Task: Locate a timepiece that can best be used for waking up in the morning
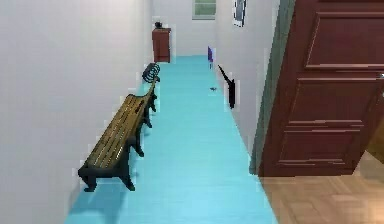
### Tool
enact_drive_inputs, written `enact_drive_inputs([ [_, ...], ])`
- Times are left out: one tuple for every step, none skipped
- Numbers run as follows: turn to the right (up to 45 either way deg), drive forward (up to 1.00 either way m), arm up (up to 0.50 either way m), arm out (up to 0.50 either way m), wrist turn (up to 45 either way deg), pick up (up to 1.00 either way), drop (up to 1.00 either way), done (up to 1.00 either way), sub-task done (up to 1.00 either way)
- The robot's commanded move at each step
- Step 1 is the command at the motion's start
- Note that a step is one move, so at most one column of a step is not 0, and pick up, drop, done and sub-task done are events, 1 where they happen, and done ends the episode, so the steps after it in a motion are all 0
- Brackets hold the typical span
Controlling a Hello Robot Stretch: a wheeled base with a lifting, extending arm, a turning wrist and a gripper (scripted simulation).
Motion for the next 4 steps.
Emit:
enact_drive_inputs([
  [0.0, 1.0, 0.0, 0.0, 0.0, 0.0, 0.0, 0.0, 0.0],
  [0.0, 1.0, 0.0, 0.0, 0.0, 0.0, 0.0, 0.0, 0.0],
  [0.0, 1.0, 0.0, 0.0, 0.0, 0.0, 0.0, 0.0, 0.0],
  [-3.0, 0.0, 0.0, 0.0, 0.0, 0.0, 0.0, 0.0, 0.0],
])
